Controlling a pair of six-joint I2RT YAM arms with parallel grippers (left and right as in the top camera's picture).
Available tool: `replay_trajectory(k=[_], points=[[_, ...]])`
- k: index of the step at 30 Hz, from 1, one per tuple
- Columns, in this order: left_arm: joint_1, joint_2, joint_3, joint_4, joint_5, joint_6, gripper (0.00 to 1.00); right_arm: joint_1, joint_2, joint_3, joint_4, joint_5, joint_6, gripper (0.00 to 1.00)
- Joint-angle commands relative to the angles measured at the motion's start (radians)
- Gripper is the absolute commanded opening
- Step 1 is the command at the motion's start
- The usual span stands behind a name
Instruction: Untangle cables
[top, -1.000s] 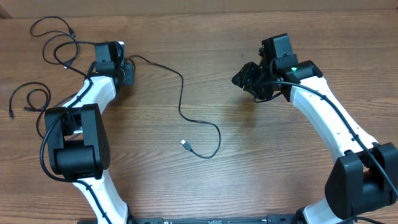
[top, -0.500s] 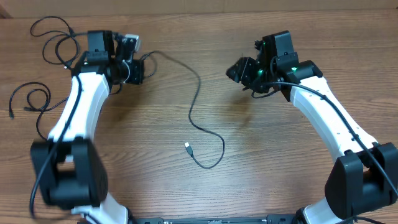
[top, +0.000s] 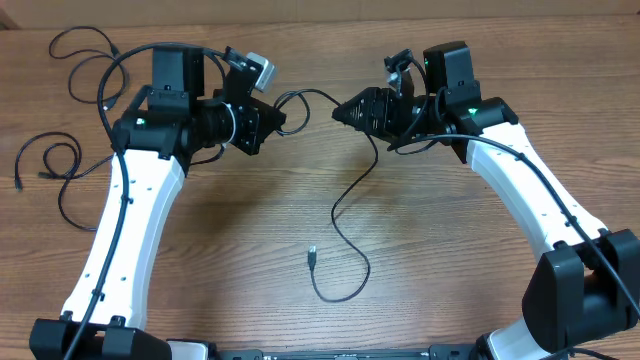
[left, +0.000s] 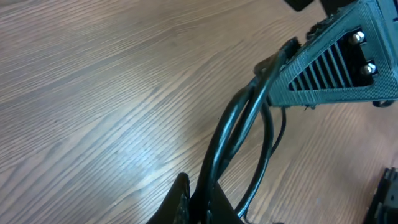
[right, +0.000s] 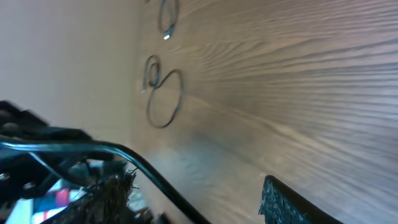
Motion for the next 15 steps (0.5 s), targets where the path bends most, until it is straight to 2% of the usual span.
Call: replay_trajectory(k=[1, 5, 9, 15], points=[[-0.017, -0.002, 0.006, -0.005, 0.027, 0.021, 0.04, 0.005, 0.0, 0.0, 0.006, -0.072, -0.016, 0.67], [-0.023, -0.002, 0.006, -0.048, 0.023, 0.022, 0.04, 0.005, 0.0, 0.0, 0.012, -0.097, -0.016, 0.67], [-0.023, -0.001, 0.006, -0.089, -0.079, -0.001, 0.04, 0.005, 0.0, 0.0, 0.062, -0.243, -0.024, 0.67], [-0.041, 0.0, 0.006, -0.127, -0.016, -0.004, 0.04, 0.006, 0.0, 0.0, 0.098, -0.313, -0.021, 0.67]])
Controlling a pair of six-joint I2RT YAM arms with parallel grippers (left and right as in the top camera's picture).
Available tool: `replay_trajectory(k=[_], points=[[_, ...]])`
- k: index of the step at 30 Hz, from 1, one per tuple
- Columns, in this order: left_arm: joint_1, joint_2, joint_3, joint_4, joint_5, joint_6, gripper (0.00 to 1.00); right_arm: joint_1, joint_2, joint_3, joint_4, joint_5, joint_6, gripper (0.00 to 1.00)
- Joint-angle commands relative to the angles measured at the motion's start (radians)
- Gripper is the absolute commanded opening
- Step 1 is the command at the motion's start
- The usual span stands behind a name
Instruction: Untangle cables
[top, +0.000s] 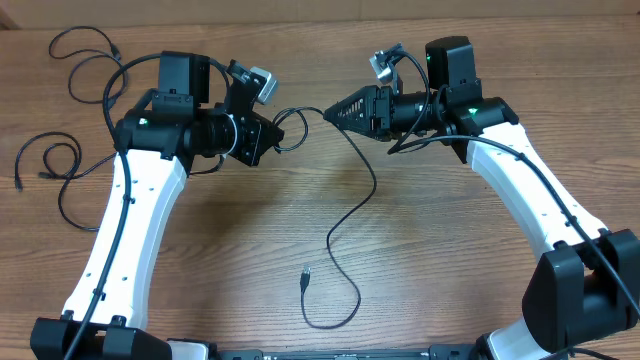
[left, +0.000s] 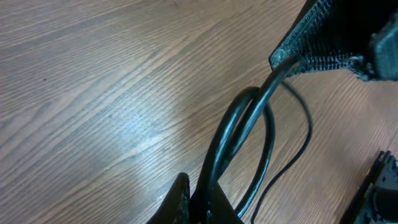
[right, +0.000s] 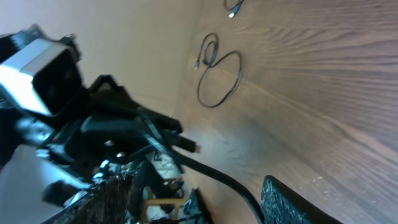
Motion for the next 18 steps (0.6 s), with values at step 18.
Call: replay_trajectory(k=[18], points=[[-0.082, 0.0, 0.007, -0.03, -0.133, 0.0, 0.04, 0.018, 0.0, 0.0, -0.01, 0.039, -0.077, 0.71]])
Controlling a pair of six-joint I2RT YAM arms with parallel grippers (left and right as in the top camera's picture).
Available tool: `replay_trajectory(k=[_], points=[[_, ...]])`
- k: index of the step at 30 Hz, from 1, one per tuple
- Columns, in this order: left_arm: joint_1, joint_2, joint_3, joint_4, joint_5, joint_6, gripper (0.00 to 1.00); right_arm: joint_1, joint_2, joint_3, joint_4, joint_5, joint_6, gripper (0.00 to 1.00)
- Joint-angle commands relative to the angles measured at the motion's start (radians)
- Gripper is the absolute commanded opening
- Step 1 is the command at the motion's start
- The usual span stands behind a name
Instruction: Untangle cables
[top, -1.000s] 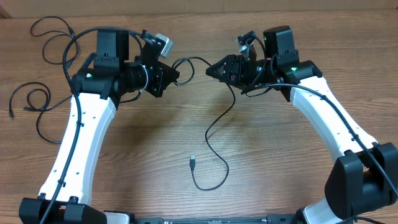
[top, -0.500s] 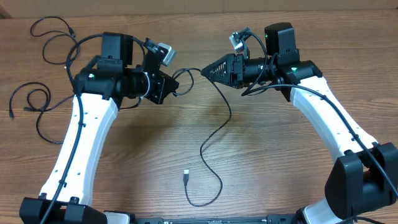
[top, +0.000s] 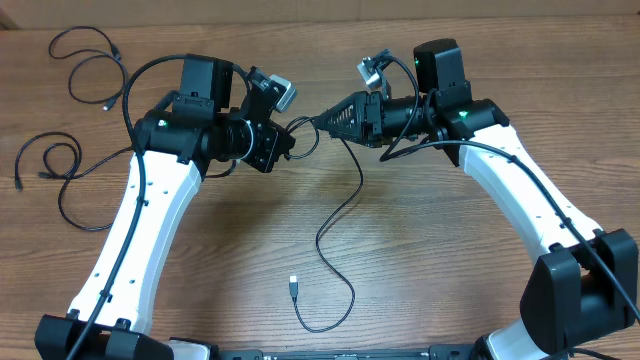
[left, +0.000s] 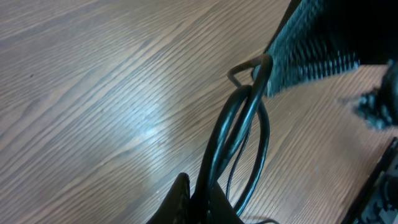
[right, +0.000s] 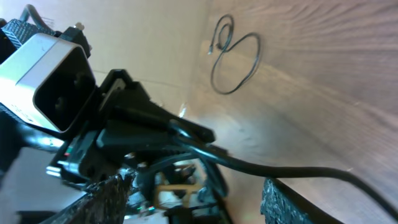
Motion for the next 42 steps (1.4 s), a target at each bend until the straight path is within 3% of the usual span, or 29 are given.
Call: replay_trajectory(k=[1, 5, 8, 10, 13, 17, 20, 23, 28, 34, 37, 42], points=[[-0.006, 0.0, 0.006, -0.016, -0.073, -0.014, 0.04, -0.026, -0.001, 0.0, -0.003, 0.056, -0.071, 0.72], [-0.008, 0.0, 0.006, -0.035, -0.074, -0.053, 0.04, -0.04, 0.0, 0.0, -0.003, 0.053, 0.058, 0.72], [-0.008, 0.0, 0.006, -0.035, -0.014, -0.083, 0.04, -0.028, 0.0, 0.0, 0.008, 0.058, 0.032, 0.72], [-0.008, 0.0, 0.006, -0.037, 0.035, -0.08, 0.04, -0.026, 0.0, 0.0, 0.013, 0.074, -0.098, 0.72], [-0.007, 0.0, 0.006, -0.079, 0.055, -0.063, 0.04, -0.026, 0.0, 0.0, -0.058, 0.256, -0.471, 0.77], [-0.006, 0.0, 0.006, -0.141, 0.055, -0.064, 0.04, -0.026, 0.0, 0.0, -0.151, 0.273, -0.801, 0.78], [-0.006, 0.0, 0.006, -0.161, 0.055, -0.094, 0.04, -0.026, 0.0, 0.0, -0.2, 0.253, -0.948, 0.76], [-0.006, 0.0, 0.006, -0.17, 0.091, -0.162, 0.04, -0.025, 0.0, 0.0, -0.234, 0.143, -1.021, 0.79], [-0.006, 0.0, 0.006, -0.22, 0.17, -0.163, 0.04, -0.024, 0.0, 0.0, -0.286, 0.032, -1.13, 0.8], [-0.006, 0.0, 0.006, -0.245, 0.319, -0.162, 0.04, 0.0, 0.0, 0.0, -0.286, 0.023, -1.144, 0.79], [-0.006, 0.0, 0.006, -0.246, 0.321, -0.163, 0.04, 0.01, 0.0, 0.0, -0.28, 0.024, -1.144, 0.74], [-0.006, 0.0, 0.006, -0.264, 0.306, -0.161, 0.04, 0.009, 0.0, 0.0, -0.275, 0.056, -1.143, 0.56]])
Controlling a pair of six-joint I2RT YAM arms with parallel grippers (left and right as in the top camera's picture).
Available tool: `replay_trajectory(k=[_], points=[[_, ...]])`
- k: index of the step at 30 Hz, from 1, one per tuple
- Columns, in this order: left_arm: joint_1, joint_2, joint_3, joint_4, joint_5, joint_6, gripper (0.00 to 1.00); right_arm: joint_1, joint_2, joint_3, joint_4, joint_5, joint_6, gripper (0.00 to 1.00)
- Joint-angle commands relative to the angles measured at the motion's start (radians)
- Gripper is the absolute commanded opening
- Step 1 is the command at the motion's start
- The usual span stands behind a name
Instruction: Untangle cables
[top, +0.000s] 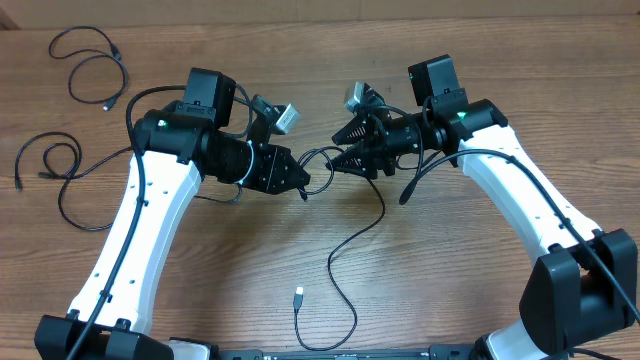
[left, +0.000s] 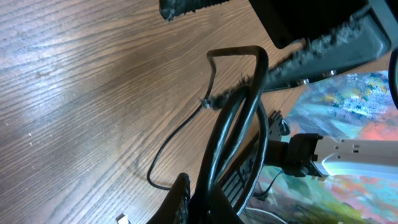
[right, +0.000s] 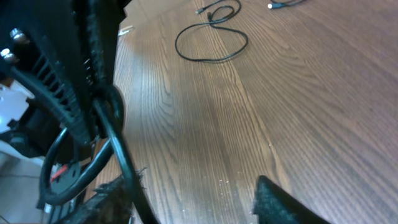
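A thin black cable (top: 345, 235) is held by my left gripper (top: 300, 183), which is shut on it just left of the table's middle. In the left wrist view the left gripper (left: 198, 202) grips a doubled strand of cable (left: 239, 112) that rises to a bend. My right gripper (top: 343, 152) faces it from the right, open, a small loop of cable (top: 318, 156) hanging between the two. In the right wrist view the right gripper (right: 186, 205) stands wide apart, and the cable (right: 115, 134) runs past its left finger. The cable's plug end (top: 300, 295) lies near the front.
Two other black cables lie at the left: one coil (top: 90, 55) at the far corner, another (top: 50, 165) by the left edge. The second coil (right: 211, 37) also shows in the right wrist view. The held cable's tail curls at the front edge (top: 335, 335).
Both grippers have come nearer the front and lower. The left one has shifted right. The right gripper has turned, so its spread fingers show from above. The plug end lies slightly nearer the front.
First the grippers faced each other at the far side, a short cable loop between them and the tail trailing forward. At each later moment they stood closer together and nearer the front, and the plug end lay farther toward the front edge. The left gripper stayed shut on the cable throughout.
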Motion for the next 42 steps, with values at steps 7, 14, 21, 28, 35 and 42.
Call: replay_trajectory(k=[7, 14, 21, 28, 35, 42], points=[[-0.006, 0.0, 0.006, -0.011, -0.146, -0.01, 0.19, 0.001, -0.001, 0.0, 0.061, 0.002, 0.167, 0.05], [-0.006, 0.0, 0.006, -0.011, -0.235, -0.01, 0.17, 0.001, -0.001, 0.0, 0.143, -0.014, 0.365, 0.04], [-0.006, 0.0, 0.006, -0.011, -0.257, -0.011, 0.04, 0.001, -0.001, 0.0, 0.159, 0.049, 0.396, 0.11], [-0.006, 0.022, 0.0, -0.011, -0.682, -0.282, 0.07, 0.001, 0.0, 0.0, 0.148, 0.217, 0.591, 0.3], [-0.006, 0.174, -0.007, -0.014, -0.774, -0.331, 0.13, 0.001, 0.0, 0.0, 0.14, 0.288, 0.706, 0.55], [0.023, 0.375, -0.007, -0.015, -0.827, -0.331, 0.04, 0.001, 0.0, 0.0, 0.124, 0.288, 0.706, 0.61]])
